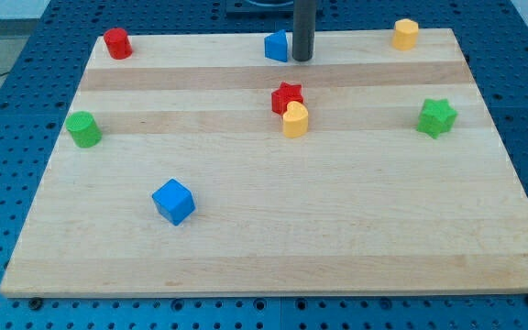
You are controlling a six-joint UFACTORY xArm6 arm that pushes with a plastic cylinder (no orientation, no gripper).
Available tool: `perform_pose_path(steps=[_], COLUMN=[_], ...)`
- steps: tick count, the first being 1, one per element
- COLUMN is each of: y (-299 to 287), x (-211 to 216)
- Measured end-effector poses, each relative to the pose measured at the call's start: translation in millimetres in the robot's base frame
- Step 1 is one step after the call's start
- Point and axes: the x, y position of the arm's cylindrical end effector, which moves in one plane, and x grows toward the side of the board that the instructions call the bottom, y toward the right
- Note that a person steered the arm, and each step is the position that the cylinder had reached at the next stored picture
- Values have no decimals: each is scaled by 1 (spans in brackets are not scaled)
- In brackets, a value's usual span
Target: Adjust the blue triangle at the top center
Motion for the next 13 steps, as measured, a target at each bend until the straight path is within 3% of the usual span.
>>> perform_pose_path(steps=[3,9,10,11,12,13], y=[-39,-48,-8,5,-8,-58], x=[-17,-47,-43,-5,31,45])
